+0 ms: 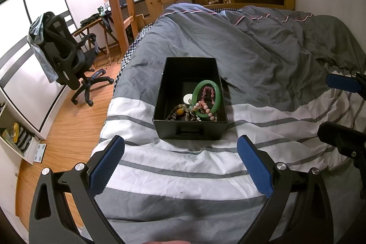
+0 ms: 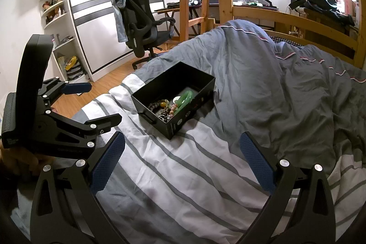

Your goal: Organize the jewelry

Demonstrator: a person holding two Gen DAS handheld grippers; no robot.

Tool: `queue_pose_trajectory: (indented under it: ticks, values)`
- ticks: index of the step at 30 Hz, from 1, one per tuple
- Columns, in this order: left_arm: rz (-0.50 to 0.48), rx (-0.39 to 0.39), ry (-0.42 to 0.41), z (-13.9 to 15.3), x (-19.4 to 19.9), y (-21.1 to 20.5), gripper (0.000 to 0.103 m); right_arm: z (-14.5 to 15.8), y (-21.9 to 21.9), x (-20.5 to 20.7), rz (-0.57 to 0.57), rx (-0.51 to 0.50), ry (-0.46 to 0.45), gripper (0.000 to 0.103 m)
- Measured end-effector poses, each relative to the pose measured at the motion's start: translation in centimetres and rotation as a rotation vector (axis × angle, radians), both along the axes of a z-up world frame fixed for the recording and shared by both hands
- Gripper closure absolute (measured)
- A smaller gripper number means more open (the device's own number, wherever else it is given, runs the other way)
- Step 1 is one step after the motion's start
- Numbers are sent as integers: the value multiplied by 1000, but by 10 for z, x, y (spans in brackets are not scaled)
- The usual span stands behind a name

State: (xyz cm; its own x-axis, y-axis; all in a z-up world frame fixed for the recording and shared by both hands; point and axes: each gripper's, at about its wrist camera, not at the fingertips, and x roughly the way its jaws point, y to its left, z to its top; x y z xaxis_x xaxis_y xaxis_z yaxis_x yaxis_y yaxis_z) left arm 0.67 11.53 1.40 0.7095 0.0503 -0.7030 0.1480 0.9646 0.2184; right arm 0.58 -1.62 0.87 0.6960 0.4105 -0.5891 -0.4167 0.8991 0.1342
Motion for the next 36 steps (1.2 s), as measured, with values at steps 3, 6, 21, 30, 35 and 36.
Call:
queue_pose_trajectory:
  ticks: [3,6,21,30,35,36]
  values:
    - [1,0,0,0,0,0,6,0,0,0,0,0,0,4]
    - [1,0,0,0,0,0,6,0,0,0,1,0,1,4]
    - [9,7,-2,1,0,-1,6,-1,2,-1,0,0,3,4]
    - [26,13,-9,3,0,-2,6,-2,2,-1,2,1,3,4]
    - [22,7,-2,3,0,-2,6,-1,2,-1,0,2,4,4]
    - [24,6,0,3,0,-2,6,-1,2,-1,1,2,4,4]
